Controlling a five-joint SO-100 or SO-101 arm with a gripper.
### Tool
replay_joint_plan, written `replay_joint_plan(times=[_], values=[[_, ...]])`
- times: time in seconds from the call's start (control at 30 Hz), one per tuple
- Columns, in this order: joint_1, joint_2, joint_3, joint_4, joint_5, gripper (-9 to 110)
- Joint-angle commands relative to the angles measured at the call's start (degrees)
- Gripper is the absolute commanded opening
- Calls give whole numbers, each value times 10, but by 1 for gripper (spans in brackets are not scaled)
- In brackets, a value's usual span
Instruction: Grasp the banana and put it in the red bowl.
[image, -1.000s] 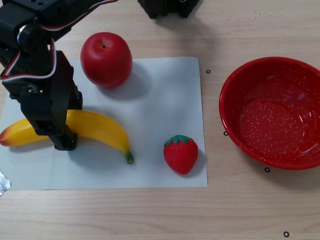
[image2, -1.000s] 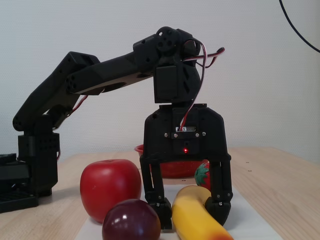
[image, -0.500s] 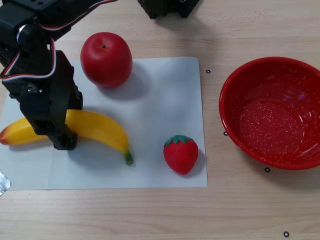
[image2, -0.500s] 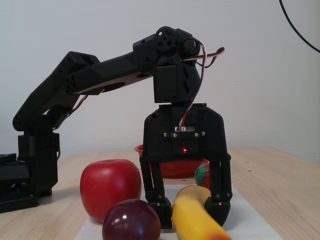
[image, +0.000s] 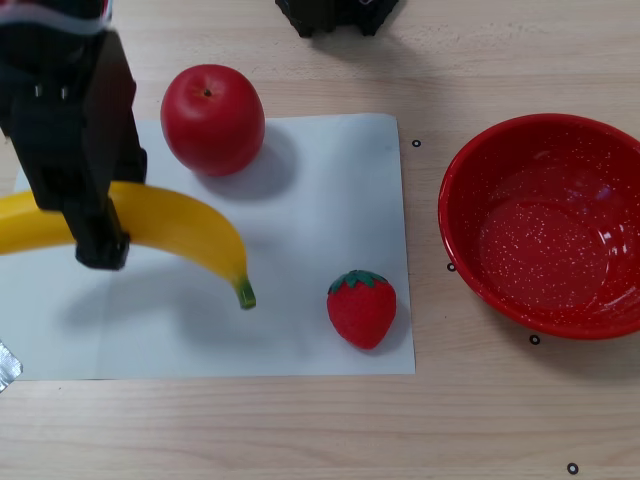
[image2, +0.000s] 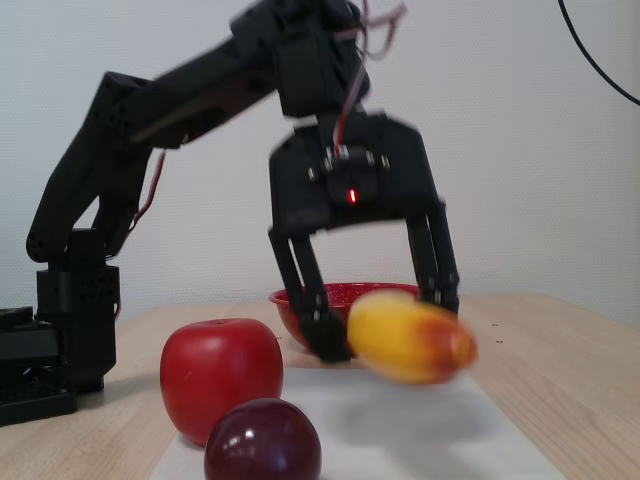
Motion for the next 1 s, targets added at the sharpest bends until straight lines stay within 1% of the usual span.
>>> replay_joint_plan(times=[0.0, 0.3, 0.57, 0.77, 0.97], values=[[11, 156, -7, 16, -3, 0], [42, 286, 91, 15, -4, 0], [112, 396, 175, 8, -25, 0], [205, 436, 189, 3, -61, 0], [330, 435, 150, 9, -107, 0]])
